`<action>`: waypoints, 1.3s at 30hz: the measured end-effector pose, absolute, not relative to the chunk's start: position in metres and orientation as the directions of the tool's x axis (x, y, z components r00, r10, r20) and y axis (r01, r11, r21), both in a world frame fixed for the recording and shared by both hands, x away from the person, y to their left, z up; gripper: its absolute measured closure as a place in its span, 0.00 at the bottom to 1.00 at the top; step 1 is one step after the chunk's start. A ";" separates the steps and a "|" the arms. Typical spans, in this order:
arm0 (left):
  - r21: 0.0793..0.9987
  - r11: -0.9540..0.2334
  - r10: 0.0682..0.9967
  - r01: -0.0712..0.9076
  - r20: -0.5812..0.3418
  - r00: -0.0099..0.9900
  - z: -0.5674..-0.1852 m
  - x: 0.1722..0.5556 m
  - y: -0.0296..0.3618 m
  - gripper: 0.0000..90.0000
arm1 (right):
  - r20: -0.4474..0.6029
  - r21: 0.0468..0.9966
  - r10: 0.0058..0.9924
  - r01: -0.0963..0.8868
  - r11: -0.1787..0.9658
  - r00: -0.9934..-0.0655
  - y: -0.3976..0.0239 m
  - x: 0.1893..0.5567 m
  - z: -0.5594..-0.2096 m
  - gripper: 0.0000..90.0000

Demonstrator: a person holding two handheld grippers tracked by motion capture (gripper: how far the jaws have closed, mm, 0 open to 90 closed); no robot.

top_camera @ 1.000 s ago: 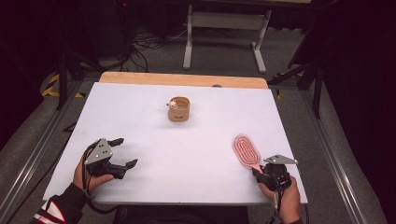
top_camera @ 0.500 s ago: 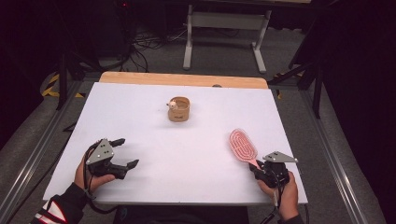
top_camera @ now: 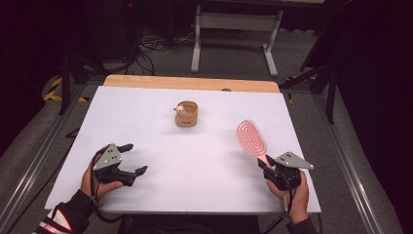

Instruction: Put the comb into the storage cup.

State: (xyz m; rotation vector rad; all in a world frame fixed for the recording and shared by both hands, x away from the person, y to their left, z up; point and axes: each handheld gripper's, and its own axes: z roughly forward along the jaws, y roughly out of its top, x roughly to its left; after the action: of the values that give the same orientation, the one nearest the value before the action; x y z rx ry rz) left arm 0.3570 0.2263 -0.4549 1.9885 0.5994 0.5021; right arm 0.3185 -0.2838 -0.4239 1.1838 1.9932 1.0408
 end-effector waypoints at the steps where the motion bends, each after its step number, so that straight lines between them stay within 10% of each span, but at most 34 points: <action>1: 0.891 -0.406 0.604 0.204 0.094 0.792 -0.453 0.358 0.227 0.10 | -0.095 0.851 0.896 0.431 0.299 -0.434 -0.283 0.319 -0.423 0.77; 39: 0.931 -0.262 0.516 0.255 -0.089 0.852 -0.417 0.392 0.163 0.14 | -0.199 0.897 0.751 0.192 0.398 -0.630 -0.179 0.356 -0.407 0.77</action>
State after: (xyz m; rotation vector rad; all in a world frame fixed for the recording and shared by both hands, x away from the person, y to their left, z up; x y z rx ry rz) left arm 0.3921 0.1633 -0.4174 1.8549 0.5790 0.2767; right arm 0.3559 -0.1786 -0.4067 0.8015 2.0598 1.2107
